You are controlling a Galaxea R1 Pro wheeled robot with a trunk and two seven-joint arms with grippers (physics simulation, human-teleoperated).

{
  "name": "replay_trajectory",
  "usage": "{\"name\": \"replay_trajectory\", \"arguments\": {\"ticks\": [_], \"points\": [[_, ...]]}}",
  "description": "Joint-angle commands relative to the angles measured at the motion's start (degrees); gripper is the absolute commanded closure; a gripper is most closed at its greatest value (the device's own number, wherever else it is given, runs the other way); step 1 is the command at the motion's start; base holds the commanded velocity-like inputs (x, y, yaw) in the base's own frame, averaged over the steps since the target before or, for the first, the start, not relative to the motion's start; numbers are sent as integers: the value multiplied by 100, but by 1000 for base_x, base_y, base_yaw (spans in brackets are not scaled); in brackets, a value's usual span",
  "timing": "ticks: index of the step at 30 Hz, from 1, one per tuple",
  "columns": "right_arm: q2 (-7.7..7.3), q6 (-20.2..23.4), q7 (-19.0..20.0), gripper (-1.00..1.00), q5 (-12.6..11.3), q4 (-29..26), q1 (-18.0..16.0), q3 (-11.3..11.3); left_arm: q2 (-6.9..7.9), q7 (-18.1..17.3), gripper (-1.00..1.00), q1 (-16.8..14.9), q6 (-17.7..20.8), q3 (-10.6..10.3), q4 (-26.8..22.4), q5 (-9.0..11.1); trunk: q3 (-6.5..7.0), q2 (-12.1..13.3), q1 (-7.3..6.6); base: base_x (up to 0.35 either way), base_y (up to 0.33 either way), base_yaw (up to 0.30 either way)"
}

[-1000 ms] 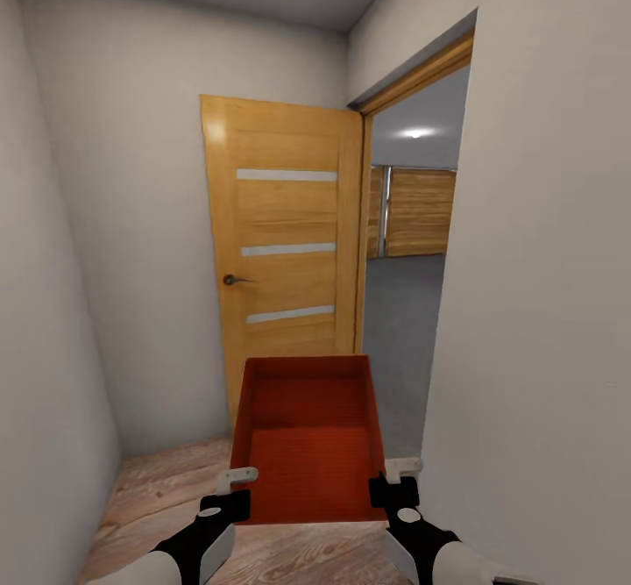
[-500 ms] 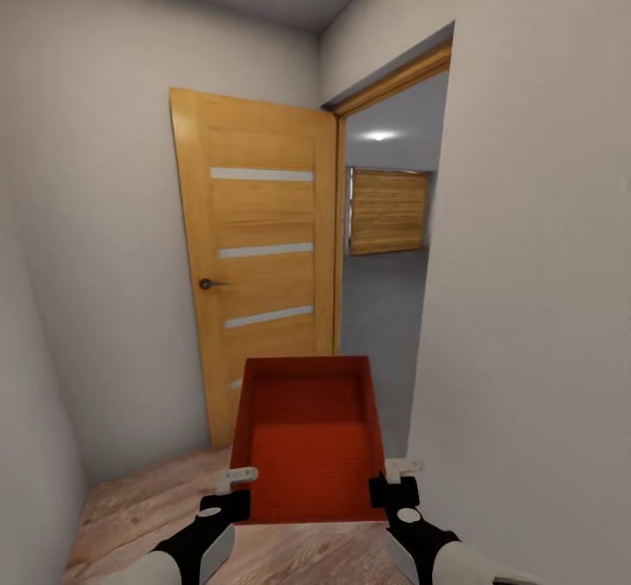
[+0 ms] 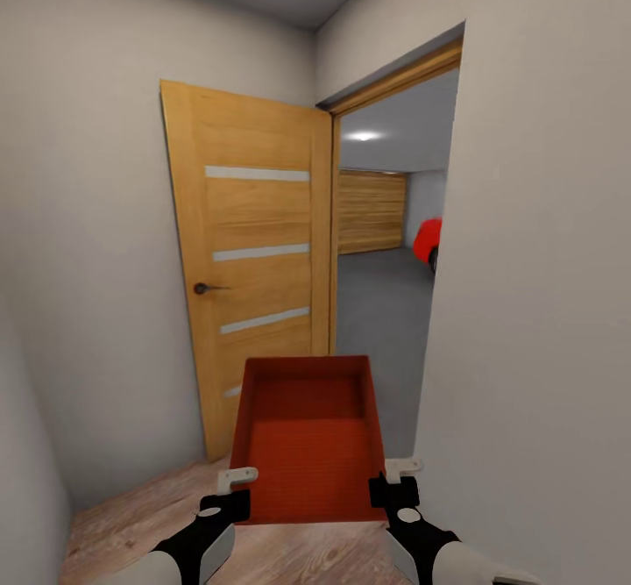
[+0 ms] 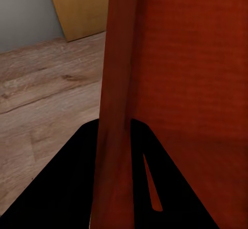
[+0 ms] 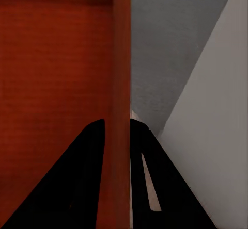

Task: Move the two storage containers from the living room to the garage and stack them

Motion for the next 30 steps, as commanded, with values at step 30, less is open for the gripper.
{"name": "replay_trajectory", "arguments": {"ticks": [30], "points": [[-26,-42,9,100,83,26,-5,-184,22,36,100,-9,-149,-8,-30,0,24,-8,3,62,92,-153]]}}
